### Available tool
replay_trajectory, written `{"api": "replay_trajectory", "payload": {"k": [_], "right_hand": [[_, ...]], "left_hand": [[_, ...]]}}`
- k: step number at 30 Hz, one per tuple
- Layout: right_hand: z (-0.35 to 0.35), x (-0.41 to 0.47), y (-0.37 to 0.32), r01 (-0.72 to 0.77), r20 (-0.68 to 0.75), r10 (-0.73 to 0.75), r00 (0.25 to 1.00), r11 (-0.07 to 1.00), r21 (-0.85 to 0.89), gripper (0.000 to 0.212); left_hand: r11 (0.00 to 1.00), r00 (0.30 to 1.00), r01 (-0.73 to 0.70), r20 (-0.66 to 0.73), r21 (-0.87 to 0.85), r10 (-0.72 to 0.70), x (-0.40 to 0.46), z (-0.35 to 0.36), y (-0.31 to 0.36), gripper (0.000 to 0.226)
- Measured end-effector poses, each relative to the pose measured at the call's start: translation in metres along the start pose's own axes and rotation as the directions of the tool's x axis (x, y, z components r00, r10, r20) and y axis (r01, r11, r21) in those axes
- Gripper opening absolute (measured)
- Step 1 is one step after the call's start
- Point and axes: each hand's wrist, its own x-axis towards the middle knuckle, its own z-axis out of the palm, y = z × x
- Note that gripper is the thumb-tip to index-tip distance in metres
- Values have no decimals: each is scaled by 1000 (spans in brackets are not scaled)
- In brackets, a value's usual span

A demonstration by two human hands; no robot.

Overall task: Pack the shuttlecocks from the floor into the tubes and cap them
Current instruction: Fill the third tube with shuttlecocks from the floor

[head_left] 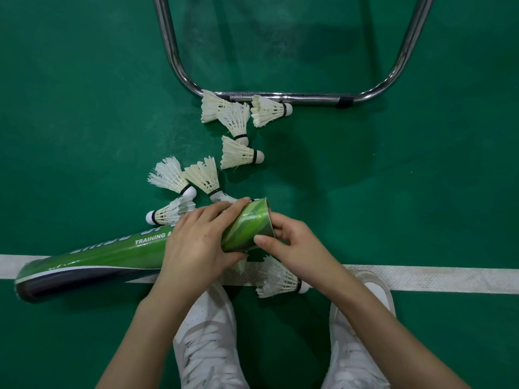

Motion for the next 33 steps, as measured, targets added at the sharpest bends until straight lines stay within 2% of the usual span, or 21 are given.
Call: {"api": "replay_trajectory", "payload": {"k": [4,8,13,17,21,30,33], "right_hand": [[-7,5,0,45,-145,-52,988,998,-52,14],[-21,15,2,39,-220,-72,973,988,-151,14],[-25,39,10,-12,-204,-60,977,943,-334,19],[-25,59,17,-25,-120,-50,992,833,-553,38],[-30,69,26,-46,-96,-25,995,742,-669,47],[-35,64,39,-65,-190,-81,978,751,-657,38],[-46,47,42,-112,-315,-121,941,769,-629,41]], "left_hand": [[995,996,82,19,-51,-81,2,-9,-13,92],[988,989,146,-26,-57,-148,-2,-19,-35,89],[979,980,194,-35,-59,-197,-6,-22,-46,89],[980,980,191,-41,-59,-194,-8,-22,-46,90],[983,983,175,-50,-51,-178,-8,-20,-47,90],[985,985,167,-34,-46,-168,-10,-15,-44,91],[986,986,164,-20,-28,-165,-10,-13,-39,91]]}}
